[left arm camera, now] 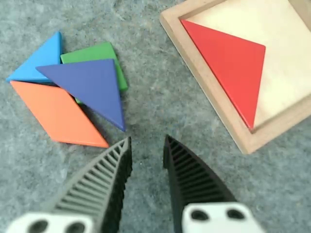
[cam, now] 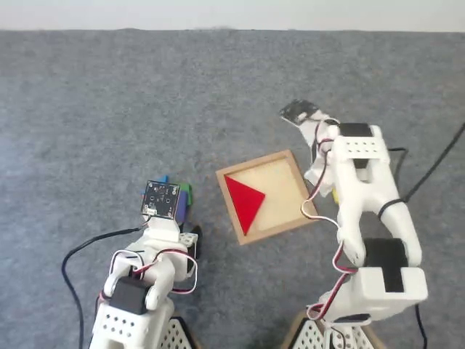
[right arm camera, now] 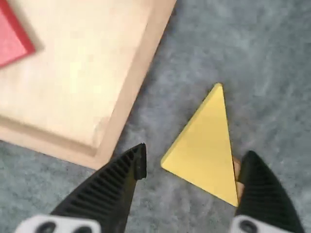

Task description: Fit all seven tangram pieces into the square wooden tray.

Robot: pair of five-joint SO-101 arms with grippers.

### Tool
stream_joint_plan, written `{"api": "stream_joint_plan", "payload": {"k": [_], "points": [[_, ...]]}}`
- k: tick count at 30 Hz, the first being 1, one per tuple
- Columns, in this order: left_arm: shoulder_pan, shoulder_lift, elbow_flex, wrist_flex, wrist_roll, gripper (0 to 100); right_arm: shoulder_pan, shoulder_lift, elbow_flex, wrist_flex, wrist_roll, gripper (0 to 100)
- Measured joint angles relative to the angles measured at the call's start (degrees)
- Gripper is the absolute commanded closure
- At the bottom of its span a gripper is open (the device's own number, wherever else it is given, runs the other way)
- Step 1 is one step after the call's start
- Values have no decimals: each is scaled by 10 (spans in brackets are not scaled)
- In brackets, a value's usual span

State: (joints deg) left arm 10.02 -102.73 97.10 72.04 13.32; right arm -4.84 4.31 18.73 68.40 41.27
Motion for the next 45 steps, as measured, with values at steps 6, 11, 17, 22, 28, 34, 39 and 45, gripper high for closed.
{"api": "stream_joint_plan", "payload": {"k": [6,11,17,22,28,34,39,45], "points": [[0,0,0,0,0,895,6,41,4,-4,63,647],[0,0,0,0,0,895,15,53,18,-26,71,648],[0,0,0,0,0,895,27,62,25,-28,99,648],[0,0,0,0,0,895,56,62,25,-28,129,648],[0,0,0,0,0,895,64,76,25,-29,148,648],[0,0,0,0,0,895,64,107,25,-48,149,648],[0,0,0,0,0,895,64,107,25,-48,149,648],[0,0,0,0,0,895,73,107,25,-48,149,649]]}}
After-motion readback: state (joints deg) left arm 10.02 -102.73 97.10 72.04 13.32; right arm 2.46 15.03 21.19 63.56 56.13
